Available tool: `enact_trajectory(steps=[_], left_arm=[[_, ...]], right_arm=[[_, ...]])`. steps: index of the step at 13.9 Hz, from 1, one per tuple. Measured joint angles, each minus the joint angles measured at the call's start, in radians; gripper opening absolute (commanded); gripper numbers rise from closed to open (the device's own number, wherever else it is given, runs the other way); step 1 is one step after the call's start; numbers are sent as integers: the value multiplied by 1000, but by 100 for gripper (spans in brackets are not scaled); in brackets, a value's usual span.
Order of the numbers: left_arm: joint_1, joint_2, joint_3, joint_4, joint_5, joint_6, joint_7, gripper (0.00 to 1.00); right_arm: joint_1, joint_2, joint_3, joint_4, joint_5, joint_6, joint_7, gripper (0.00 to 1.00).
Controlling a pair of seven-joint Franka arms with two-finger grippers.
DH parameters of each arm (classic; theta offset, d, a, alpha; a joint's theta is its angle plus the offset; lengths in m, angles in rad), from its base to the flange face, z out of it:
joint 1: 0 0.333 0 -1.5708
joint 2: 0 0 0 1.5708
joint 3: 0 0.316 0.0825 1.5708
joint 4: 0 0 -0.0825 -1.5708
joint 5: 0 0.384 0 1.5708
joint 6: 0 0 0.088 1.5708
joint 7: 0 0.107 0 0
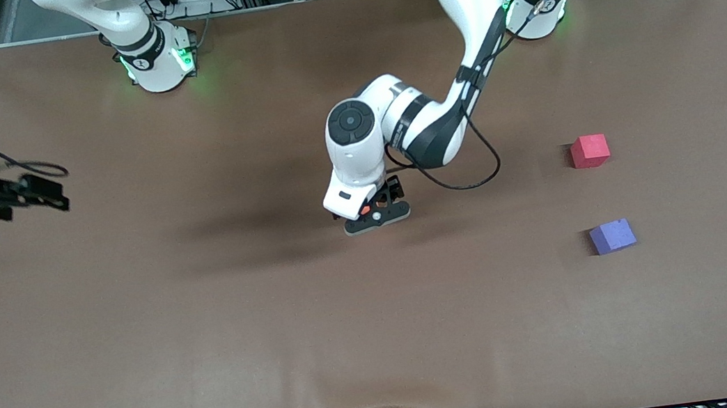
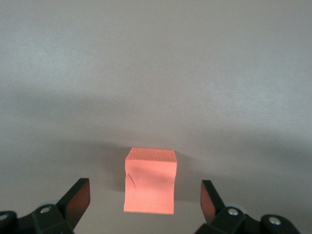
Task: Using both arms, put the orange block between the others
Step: 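Grasp the orange cube with the left gripper and lift it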
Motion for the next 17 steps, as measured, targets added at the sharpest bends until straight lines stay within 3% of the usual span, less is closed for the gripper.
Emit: enact_trajectory(steps=[4,12,14,17], left_arm=[[0,46,1,2,0,31,0,100],[-7,78,-7,2,0,39,10,100],[-9,87,-8,1,-5,49,19,92],[-10,104,-8,1,-23,65,48,56]], right_arm=[[-71,-34,74,-16,0,-34,0,100],[-81,-42,75,-7,-2,-66,-48,100],[-86,-43,75,-6,-2,-71,-55,100],[-89,-43,75,-5,-3,-72,-56,100]])
